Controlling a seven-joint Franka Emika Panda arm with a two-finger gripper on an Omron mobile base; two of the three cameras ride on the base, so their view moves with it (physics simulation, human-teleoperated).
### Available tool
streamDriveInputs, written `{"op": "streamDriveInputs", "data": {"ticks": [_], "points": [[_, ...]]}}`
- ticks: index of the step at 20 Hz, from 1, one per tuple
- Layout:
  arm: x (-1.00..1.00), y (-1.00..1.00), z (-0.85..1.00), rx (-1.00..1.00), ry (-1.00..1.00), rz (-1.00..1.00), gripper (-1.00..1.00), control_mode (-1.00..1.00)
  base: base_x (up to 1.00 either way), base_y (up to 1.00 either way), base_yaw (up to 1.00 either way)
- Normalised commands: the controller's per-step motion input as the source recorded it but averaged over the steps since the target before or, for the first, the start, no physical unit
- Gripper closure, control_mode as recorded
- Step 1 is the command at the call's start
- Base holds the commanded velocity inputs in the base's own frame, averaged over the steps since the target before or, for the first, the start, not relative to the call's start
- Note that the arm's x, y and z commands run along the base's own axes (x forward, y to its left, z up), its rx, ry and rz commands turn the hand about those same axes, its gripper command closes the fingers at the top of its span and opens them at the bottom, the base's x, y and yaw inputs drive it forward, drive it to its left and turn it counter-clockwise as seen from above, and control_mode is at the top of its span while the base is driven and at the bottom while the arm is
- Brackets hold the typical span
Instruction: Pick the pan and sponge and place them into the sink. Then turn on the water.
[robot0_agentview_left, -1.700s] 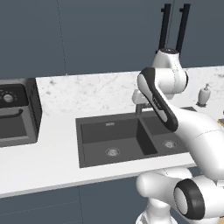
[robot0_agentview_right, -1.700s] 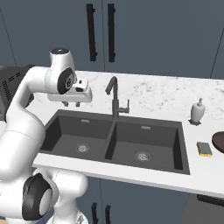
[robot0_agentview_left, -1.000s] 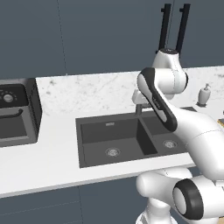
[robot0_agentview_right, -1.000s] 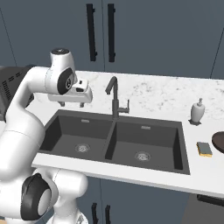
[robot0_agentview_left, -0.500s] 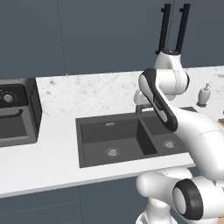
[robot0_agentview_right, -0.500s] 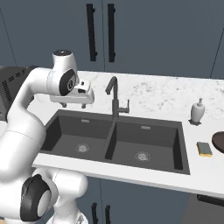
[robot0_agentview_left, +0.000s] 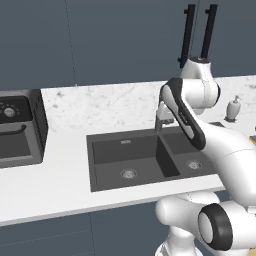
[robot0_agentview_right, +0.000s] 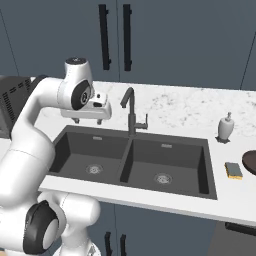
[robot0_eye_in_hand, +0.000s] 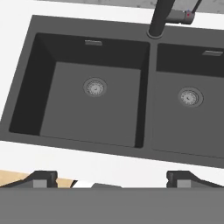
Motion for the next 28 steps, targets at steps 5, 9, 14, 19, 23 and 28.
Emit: {"op": "streamDriveInputs", "data": {"ticks": [5, 9, 14, 19, 23, 28], "points": [[0.0, -0.05, 0.0, 0.0, 0.0, 0.0, -1.0, 1.0, 0.0, -0.24, 0.0], [0.0, 0.0, 0.0, 0.0, 0.0, 0.0, -1.0, 1.0, 0.0, -0.56, 0.0], [0.0, 0.0, 0.0, 0.0, 0.0, 0.0, -1.0, 1.0, 0.0, -0.59, 0.0], [0.0, 0.0, 0.0, 0.0, 0.0, 0.0, -1.0, 1.0, 0.0, -0.6, 0.0], [0.0, 0.0, 0.0, 0.0, 0.0, 0.0, -1.0, 1.0, 0.05, -0.54, 0.0], [0.0, 0.0, 0.0, 0.0, 0.0, 0.0, -1.0, 1.0, 0.14, -0.42, 0.02]]}}
